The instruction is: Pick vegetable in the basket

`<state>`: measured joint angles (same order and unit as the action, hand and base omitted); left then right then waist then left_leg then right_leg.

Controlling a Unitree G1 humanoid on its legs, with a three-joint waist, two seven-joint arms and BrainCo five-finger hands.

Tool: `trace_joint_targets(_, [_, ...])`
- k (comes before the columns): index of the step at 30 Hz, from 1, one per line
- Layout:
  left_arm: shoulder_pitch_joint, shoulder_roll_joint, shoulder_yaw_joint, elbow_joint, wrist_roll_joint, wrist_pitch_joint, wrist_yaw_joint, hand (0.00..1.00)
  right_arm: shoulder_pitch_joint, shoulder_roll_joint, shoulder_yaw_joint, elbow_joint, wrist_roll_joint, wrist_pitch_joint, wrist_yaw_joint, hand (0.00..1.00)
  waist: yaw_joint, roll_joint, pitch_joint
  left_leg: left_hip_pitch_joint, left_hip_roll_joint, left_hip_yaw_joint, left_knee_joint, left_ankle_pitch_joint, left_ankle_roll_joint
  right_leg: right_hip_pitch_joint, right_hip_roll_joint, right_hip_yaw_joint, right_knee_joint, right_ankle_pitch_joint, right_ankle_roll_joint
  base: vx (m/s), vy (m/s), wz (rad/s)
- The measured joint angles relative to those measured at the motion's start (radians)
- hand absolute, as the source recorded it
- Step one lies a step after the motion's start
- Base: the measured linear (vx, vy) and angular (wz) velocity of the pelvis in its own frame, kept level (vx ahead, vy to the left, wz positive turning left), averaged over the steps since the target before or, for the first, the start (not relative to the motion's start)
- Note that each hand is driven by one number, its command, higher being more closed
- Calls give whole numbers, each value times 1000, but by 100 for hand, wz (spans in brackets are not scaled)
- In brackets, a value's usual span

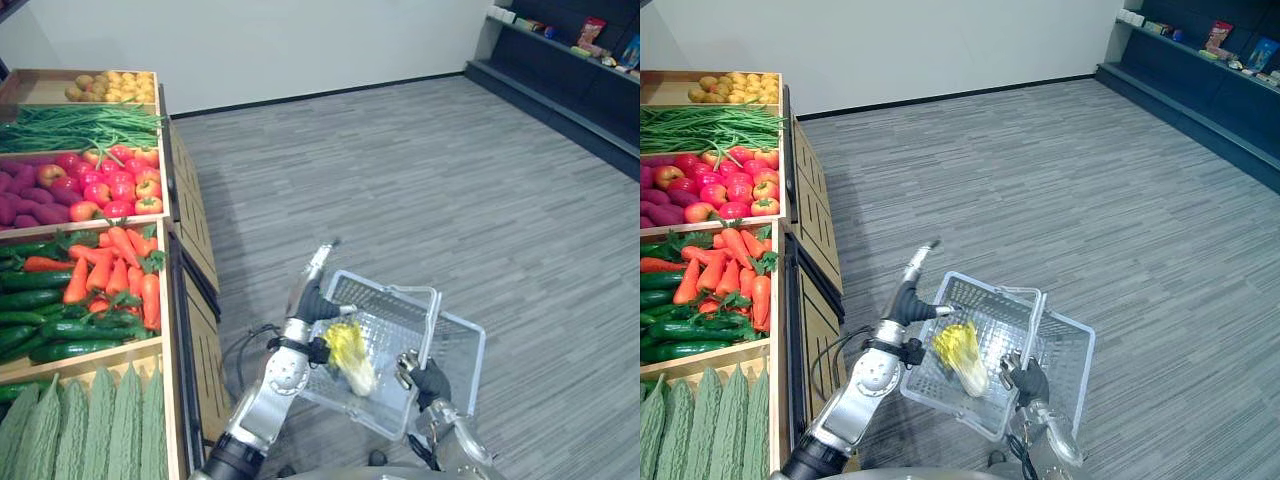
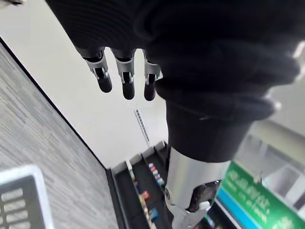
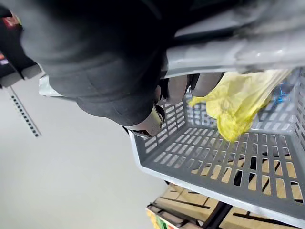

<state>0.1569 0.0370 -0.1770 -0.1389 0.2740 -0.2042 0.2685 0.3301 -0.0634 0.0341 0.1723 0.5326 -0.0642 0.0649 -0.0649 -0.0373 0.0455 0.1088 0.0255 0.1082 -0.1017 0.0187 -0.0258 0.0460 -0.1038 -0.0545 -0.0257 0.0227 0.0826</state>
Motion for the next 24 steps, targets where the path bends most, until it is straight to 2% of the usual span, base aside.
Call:
trace_joint_targets(2, [62,-3,58,-31,-34,-1,8,0,0,1,-48,-1,-38,-5,-7,100,6,0,0,-2,-3,-5,0,0,0,0,-3,-2,0,-1,2,-15,7,6])
trace_joint_targets(4, [120,-5,115,-45,-71,-1,20,0,1,2,-101,-3,-84,-8,-27,100,24,-2,-1,-7,-7,-7,0,-5,1,-2,-7,-6,0,-3,5,-21,11,6])
trace_joint_targets(8, [188,-23,196,-67,-126,-13,31,0,-2,1,-146,-3,-178,-9,-64,100,31,-9,-6,-18,-10,-11,7,-9,0,-8,-12,-21,3,-10,14,-4,2,10])
trace_joint_targets(11, [208,-33,221,-96,-147,-14,42,0,-14,2,-159,-2,-207,-8,-83,100,36,-18,-5,-42,-12,-15,31,-19,6,-19,-17,-27,4,-11,15,-2,4,4])
trace_joint_targets(13, [215,-41,226,-122,-149,-18,43,0,-22,2,-166,-1,-223,-8,-90,100,41,-28,2,-94,-16,-18,143,-86,10,-36,-38,-42,43,-47,34,-1,35,10])
trace_joint_targets(14, [215,-55,225,-146,-148,-20,43,0,-31,3,-176,-1,-233,-8,-96,100,40,-33,15,-146,-19,-24,267,-152,16,-62,-49,-64,120,-94,42,-18,60,29])
trace_joint_targets(15, [212,-68,225,-166,-148,-23,43,0,-41,0,-186,0,-253,-8,-111,100,39,-24,36,-175,-9,-40,379,-221,24,-68,-57,-91,200,-132,49,-33,69,32])
trace_joint_targets(16, [214,-72,226,-174,-147,-26,44,0,-47,-2,-190,2,-262,-8,-114,100,40,-13,46,-181,-4,-51,424,-253,28,-69,-62,-112,242,-145,49,-39,78,14])
trace_joint_targets(17, [216,-76,227,-173,-145,-30,48,0,-64,-8,-194,8,-277,-8,-121,100,53,4,67,-189,13,-58,473,-293,40,-107,-64,-143,378,-146,46,-14,121,15])
trace_joint_targets(18, [213,-65,226,-174,-145,-31,59,0,-78,-5,-196,9,-296,-8,-130,100,50,28,75,-184,16,-79,486,-305,56,-163,-87,-164,523,-122,45,14,119,24])
trace_joint_targets(19, [208,-63,226,-174,-145,-33,64,0,-90,-1,-198,11,-300,-8,-133,100,47,33,84,-175,17,-88,486,-307,62,-192,-96,-165,595,-103,26,42,112,48])
trace_joint_targets(20, [202,-60,226,-174,-145,-34,66,0,-101,2,-197,18,-301,-8,-136,100,40,35,99,-166,20,-106,484,-313,72,-227,-100,-169,649,-132,0,132,39,48])
trace_joint_targets(21, [193,-49,228,-174,-145,-37,80,0,-106,4,-197,23,-305,-8,-137,100,43,36,102,-163,23,-127,485,-314,82,-253,-95,-173,625,-172,-5,217,-9,53])
trace_joint_targets(23, [172,-40,228,-173,-146,-39,98,0,-119,6,-198,23,-308,-8,-137,100,47,27,105,-173,25,-162,485,-325,80,-291,-75,-153,518,-177,-8,252,-66,48])
trace_joint_targets(24, [144,-41,226,-160,-146,-39,109,0,-136,6,-200,24,-309,-8,-139,100,40,35,110,-171,32,-192,487,-345,72,-321,-51,-112,419,-164,2,216,-102,48])
